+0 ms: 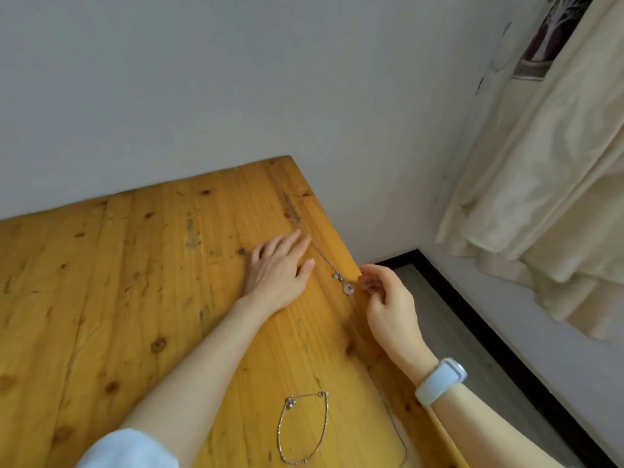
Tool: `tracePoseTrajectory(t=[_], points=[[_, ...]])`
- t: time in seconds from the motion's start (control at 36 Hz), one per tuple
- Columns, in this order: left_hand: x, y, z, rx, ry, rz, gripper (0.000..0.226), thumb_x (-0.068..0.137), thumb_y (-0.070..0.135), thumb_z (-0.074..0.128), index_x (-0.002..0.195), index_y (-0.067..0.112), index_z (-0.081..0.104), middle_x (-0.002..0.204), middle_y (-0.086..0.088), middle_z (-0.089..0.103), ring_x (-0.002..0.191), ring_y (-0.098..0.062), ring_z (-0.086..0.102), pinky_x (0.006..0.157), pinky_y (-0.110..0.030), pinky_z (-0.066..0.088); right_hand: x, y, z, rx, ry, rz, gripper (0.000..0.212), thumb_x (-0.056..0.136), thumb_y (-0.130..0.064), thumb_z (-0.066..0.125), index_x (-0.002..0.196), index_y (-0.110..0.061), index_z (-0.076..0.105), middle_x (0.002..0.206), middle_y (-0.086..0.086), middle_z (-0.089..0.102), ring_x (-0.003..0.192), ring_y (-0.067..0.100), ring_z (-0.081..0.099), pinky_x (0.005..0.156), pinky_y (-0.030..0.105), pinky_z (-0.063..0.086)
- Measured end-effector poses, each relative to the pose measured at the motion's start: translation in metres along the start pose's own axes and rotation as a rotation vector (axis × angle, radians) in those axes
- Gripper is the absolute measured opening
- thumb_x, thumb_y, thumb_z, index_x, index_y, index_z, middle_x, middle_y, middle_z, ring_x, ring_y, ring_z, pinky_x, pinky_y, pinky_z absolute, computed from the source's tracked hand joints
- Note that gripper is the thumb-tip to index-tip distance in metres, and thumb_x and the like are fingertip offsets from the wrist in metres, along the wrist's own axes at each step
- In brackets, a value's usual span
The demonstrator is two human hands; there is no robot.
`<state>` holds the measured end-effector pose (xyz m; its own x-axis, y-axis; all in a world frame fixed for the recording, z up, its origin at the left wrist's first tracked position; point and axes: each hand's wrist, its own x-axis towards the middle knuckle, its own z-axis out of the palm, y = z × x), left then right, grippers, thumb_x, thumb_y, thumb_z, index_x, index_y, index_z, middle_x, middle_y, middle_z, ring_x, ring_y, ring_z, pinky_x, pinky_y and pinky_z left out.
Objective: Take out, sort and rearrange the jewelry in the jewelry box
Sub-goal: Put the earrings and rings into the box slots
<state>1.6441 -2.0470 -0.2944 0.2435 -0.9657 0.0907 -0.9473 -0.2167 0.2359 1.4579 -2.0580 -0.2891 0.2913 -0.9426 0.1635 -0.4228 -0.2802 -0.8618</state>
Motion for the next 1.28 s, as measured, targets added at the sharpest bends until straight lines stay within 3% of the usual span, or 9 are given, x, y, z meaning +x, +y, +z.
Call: tracePoseTrajectory(t=[0.22,0.33,0.5,0.67,0.81,0.97,1.06,1.17,1.28], points=[[0.028,0.014,0.001,0.080,-0.146,-0.032,0.053,0.097,0.049,0.015,0.147,0.032,0.010,0.156,0.014,0.000,0.143,-0.018,-0.005,0.113,-0.053,-0.001,-0.013,0.003,0.001,-0.298,-0.120,-0.203,0.056,0.075,0.017,0.041,0.125,-0.006,0.052,0.126,0.004,0.049,0.122,0.017,0.039,0.100,0.007,0.020],[0.039,0.015,0.003,0.077,-0.157,0.005,0.051,0.098,0.046,0.015,0.147,0.033,0.010,0.156,0.014,-0.001,0.143,-0.018,-0.007,0.112,-0.054,-0.002,-0.014,0.011,0.012,-0.515,-0.155,-0.307,0.069,0.065,0.012,0.056,0.131,-0.006,0.048,0.133,0.012,0.051,0.122,0.030,0.046,0.096,0.037,0.039],[0.050,0.012,0.005,0.097,-0.150,0.039,0.049,0.099,0.042,0.011,0.147,0.033,0.007,0.156,0.013,-0.002,0.143,-0.011,-0.008,0.112,-0.052,-0.003,-0.011,0.005,0.015,-0.660,-0.104,-0.338,0.057,0.060,-0.008,0.052,0.115,-0.010,0.063,0.118,0.003,0.064,0.107,0.023,0.061,0.080,0.032,0.051],[0.056,0.009,0.005,0.107,-0.138,0.066,0.049,0.099,0.042,0.009,0.147,0.032,0.006,0.155,0.013,-0.002,0.142,-0.008,-0.007,0.113,-0.051,-0.003,-0.013,0.007,0.014,-0.684,-0.075,-0.362,0.054,0.061,0.000,0.065,0.115,-0.007,0.062,0.115,0.007,0.065,0.106,0.026,0.061,0.081,0.034,0.051],[0.044,0.009,0.000,-0.127,-0.080,0.015,0.049,0.100,0.042,0.014,0.147,0.032,0.007,0.156,0.013,-0.003,0.141,-0.005,-0.012,0.116,-0.042,-0.003,-0.014,0.007,0.015,-0.661,-0.052,-0.356,0.060,0.061,0.008,0.070,0.118,-0.007,0.058,0.121,0.015,0.061,0.107,0.030,0.061,0.080,0.036,0.052],[-0.023,0.009,-0.020,-0.186,-0.007,-0.060,0.049,0.100,0.038,0.021,0.147,0.026,0.015,0.156,0.009,-0.001,0.142,-0.007,-0.008,0.116,-0.038,-0.004,-0.018,0.001,0.009,-0.543,-0.010,-0.435,0.042,0.075,0.002,0.043,0.112,-0.006,0.060,0.118,0.013,0.062,0.101,0.031,0.061,0.083,0.039,0.049],[-0.068,0.010,-0.028,-0.188,0.072,-0.118,0.047,0.099,0.031,0.031,0.145,0.021,0.025,0.156,0.005,0.004,0.143,-0.010,-0.005,0.117,-0.038,-0.003,-0.030,-0.004,0.005,-0.526,-0.046,-0.503,0.036,0.077,-0.001,0.047,0.108,-0.008,0.063,0.109,0.009,0.065,0.101,0.028,0.061,0.087,0.041,0.044],[-0.129,0.011,-0.026,-0.150,0.105,-0.164,0.046,0.097,0.029,0.037,0.142,0.020,0.033,0.156,0.003,0.011,0.143,-0.013,0.000,0.116,-0.036,-0.001,-0.063,-0.011,0.001,-0.514,-0.172,-0.569,0.033,0.086,-0.023,0.039,0.103,-0.017,0.066,0.097,0.000,0.063,0.091,0.021,0.055,0.076,0.036,0.039],[-0.172,0.009,-0.010,-0.111,0.084,-0.215,0.047,0.097,0.035,0.032,0.143,0.023,0.031,0.155,0.004,0.015,0.143,-0.013,0.004,0.115,-0.035,-0.001,-0.091,-0.011,0.004,-0.529,-0.326,-0.519,0.025,0.088,-0.031,0.052,0.108,-0.020,0.063,0.105,0.001,0.056,0.097,0.021,0.047,0.077,0.034,0.035]])
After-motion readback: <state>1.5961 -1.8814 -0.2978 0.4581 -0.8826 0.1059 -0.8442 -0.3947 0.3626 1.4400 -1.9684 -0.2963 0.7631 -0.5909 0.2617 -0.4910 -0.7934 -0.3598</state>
